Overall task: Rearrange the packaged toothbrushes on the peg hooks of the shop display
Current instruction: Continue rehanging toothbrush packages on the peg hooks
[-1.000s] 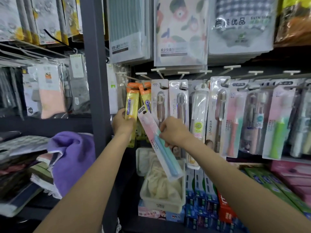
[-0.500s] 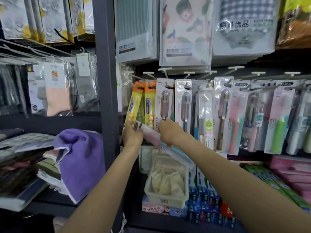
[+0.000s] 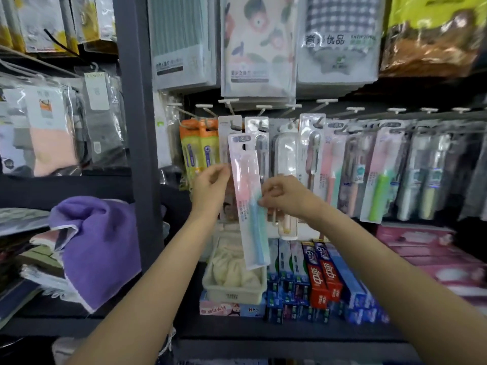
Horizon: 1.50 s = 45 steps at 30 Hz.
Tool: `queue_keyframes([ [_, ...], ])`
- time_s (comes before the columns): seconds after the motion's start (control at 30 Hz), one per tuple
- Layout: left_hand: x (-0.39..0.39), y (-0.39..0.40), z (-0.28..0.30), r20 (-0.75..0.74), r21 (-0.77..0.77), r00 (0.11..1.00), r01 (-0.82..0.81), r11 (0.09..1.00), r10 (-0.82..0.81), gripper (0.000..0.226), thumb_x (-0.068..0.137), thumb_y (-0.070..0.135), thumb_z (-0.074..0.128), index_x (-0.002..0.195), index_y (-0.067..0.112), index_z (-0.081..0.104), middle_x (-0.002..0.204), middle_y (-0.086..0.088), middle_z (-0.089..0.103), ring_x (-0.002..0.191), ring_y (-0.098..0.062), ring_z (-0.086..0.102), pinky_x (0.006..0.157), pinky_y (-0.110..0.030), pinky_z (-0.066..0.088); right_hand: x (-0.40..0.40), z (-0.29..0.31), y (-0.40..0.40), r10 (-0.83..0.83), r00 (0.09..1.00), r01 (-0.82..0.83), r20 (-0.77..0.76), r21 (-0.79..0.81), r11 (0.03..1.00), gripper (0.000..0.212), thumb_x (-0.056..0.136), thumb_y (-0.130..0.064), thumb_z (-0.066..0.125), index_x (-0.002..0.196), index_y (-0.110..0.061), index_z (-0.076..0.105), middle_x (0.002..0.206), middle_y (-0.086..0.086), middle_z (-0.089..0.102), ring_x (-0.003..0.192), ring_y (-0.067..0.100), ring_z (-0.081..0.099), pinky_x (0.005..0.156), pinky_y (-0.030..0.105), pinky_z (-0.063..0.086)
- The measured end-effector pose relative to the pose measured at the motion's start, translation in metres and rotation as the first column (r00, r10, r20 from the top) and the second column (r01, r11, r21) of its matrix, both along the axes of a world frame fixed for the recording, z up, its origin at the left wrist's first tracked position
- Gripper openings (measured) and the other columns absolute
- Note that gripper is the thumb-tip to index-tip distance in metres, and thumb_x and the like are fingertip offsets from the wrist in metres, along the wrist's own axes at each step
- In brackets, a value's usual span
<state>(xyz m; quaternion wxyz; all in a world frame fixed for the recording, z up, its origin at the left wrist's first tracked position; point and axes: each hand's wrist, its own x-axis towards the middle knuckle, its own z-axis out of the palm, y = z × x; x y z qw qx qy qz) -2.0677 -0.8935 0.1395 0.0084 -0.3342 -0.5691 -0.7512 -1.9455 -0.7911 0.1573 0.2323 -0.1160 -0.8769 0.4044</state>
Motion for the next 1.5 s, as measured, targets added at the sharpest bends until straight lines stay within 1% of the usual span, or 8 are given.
queue_keyframes([
  [0.17,0.044,0.022,0.011,-0.202,-0.139,0.975,0.066,0.988,-0.093,0.015,0.09,0.015,0.057,0.105,0.014,0.061,0.092,0.006,0.062,0.084,-0.005,0.058,0.067,-0.011,0.049,0.034,-0.011,0.032,-0.089,0.994,0.087,-0.068,-0.039,0.995,0.018,0.086,-0.006,0.062,0.073,-0.016,0.054,0.073,0.005,0.061,0.067,0.016,0.054,0.059,0.021,0.046],
  [0.37,0.094,0.072,0.022,-0.169,-0.083,0.981,0.078,0.993,-0.091,0.008,0.089,0.008,0.058,0.095,0.014,0.06,0.081,0.006,0.058,0.076,-0.007,0.056,0.066,-0.011,0.049,0.08,-0.017,0.071,-0.014,0.977,-0.049,-0.214,-0.291,0.955,0.021,0.085,-0.018,0.065,0.104,-0.012,0.057,0.1,0.012,0.068,0.087,0.018,0.065,0.075,0.025,0.052],
  [0.6,0.14,0.141,0.018,-0.248,-0.169,0.969,-0.021,0.985,-0.022,0.018,0.088,0.006,0.056,0.104,0.015,0.057,0.087,0.012,0.053,0.087,-0.009,0.055,0.079,-0.021,0.049,0.141,-0.03,0.149,-0.193,0.949,0.188,-0.248,-0.046,0.981,0.039,0.086,-0.005,0.062,0.117,-0.021,0.044,0.105,0.007,0.061,0.085,0.017,0.06,0.073,0.028,0.05],
  [0.87,0.166,0.181,0.009,-0.288,-0.237,0.947,-0.213,0.948,0.141,0.027,0.089,0.004,0.053,0.116,0.009,0.055,0.11,-0.001,0.057,0.094,-0.008,0.05,0.081,-0.019,0.04,0.18,-0.006,0.234,-0.335,0.919,0.392,-0.206,0.397,0.83,0.059,0.09,-0.014,0.056,0.144,-0.015,0.031,0.131,0.012,0.053,0.099,0.023,0.054,0.072,0.022,0.034],
  [1.17,0.16,0.17,-0.002,-0.333,-0.249,0.896,-0.385,0.889,0.295,0.026,0.091,0.004,0.051,0.117,0.006,0.055,0.119,-0.006,0.055,0.097,-0.01,0.048,0.085,-0.022,0.039,0.16,-0.002,0.233,-0.378,0.88,0.399,-0.288,0.018,0.917,0.043,0.092,-0.013,0.055,0.132,-0.007,0.04,0.122,0.013,0.053,0.103,0.027,0.054,0.078,0.031,0.044],
  [1.3,0.15,0.157,-0.01,-0.408,-0.202,0.833,-0.482,0.853,0.373,0.031,0.087,0.0,0.053,0.116,0.011,0.055,0.116,-0.006,0.053,0.095,-0.011,0.049,0.087,-0.027,0.046,0.154,-0.008,0.223,-0.446,0.811,0.524,-0.38,0.131,0.842,0.057,0.086,-0.019,0.064,0.134,-0.007,0.035,0.131,0.014,0.039,0.121,0.027,0.041,0.1,0.034,0.037],
  [1.4,0.143,0.148,-0.018,-0.505,-0.109,0.749,-0.549,0.829,0.429,0.029,0.087,0.0,0.053,0.113,0.012,0.055,0.111,0.001,0.046,0.096,-0.007,0.046,0.081,-0.006,0.037,0.145,-0.006,0.198,-0.274,0.794,0.502,-0.543,0.332,0.798,0.041,0.088,-0.015,0.061,0.125,-0.007,0.045,0.122,0.008,0.043,0.111,0.02,0.045,0.097,0.025,0.037],
  [1.5,0.134,0.137,-0.024,-0.563,-0.067,0.662,-0.633,0.771,0.495,0.032,0.084,0.0,0.055,0.114,0.012,0.055,0.112,-0.002,0.043,0.104,-0.013,0.043,0.084,-0.01,0.029,0.116,-0.01,0.172,-0.097,0.912,0.299,-0.399,0.483,0.823,0.036,0.09,-0.014,0.057,0.124,-0.005,0.047,0.12,0.008,0.048,0.111,0.019,0.048,0.095,0.024,0.037],
])
